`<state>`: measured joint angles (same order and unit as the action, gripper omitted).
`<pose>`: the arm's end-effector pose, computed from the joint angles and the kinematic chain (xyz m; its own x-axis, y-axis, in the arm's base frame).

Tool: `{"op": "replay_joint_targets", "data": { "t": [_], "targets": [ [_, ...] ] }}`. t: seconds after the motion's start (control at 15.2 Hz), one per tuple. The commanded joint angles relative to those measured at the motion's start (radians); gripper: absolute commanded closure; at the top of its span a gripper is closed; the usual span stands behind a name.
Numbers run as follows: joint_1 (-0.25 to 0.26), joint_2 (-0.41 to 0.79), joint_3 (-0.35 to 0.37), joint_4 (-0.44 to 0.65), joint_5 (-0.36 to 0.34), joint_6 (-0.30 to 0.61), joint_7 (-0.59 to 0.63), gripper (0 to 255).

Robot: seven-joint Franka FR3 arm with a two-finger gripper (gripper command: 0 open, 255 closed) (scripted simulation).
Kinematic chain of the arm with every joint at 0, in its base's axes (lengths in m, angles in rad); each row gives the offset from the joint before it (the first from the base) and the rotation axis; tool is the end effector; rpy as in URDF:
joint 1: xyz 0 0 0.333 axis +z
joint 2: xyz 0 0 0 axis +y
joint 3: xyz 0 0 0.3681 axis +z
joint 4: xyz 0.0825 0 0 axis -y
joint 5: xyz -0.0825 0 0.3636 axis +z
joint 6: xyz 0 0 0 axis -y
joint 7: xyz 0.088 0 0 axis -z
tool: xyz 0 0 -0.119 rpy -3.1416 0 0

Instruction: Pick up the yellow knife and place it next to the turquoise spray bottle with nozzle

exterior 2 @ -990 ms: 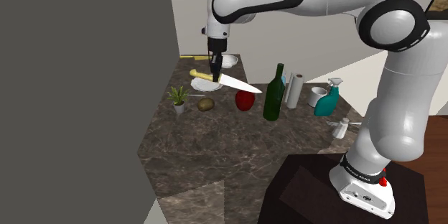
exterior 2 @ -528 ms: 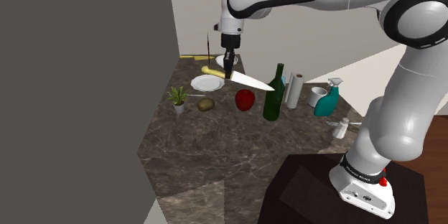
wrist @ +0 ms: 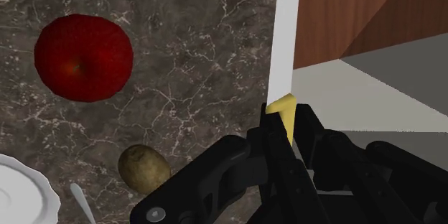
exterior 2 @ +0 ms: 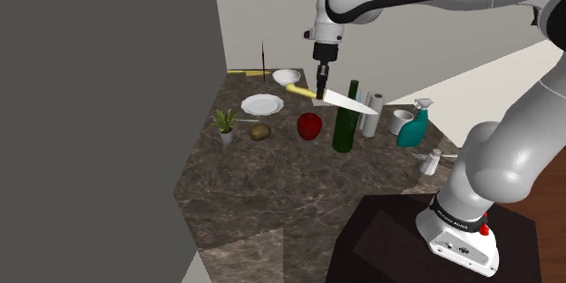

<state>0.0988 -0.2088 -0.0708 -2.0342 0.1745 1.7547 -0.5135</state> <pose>0.4563 0.0275 0.5750 0.8759 0.4819 0.0249 0.4770 -0.8569 -0.1954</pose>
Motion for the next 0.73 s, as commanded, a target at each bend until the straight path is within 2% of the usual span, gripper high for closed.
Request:
{"op": "replay_joint_targets", "data": {
  "t": [0.0,0.66],
  "targets": [
    [-0.013,-0.069,-0.015,-0.064,-0.010,-0.009,-0.023,255],
    [-0.103,-0.357,-0.118,-0.298,-0.105,-0.083,-0.162,255]
  ]
}}
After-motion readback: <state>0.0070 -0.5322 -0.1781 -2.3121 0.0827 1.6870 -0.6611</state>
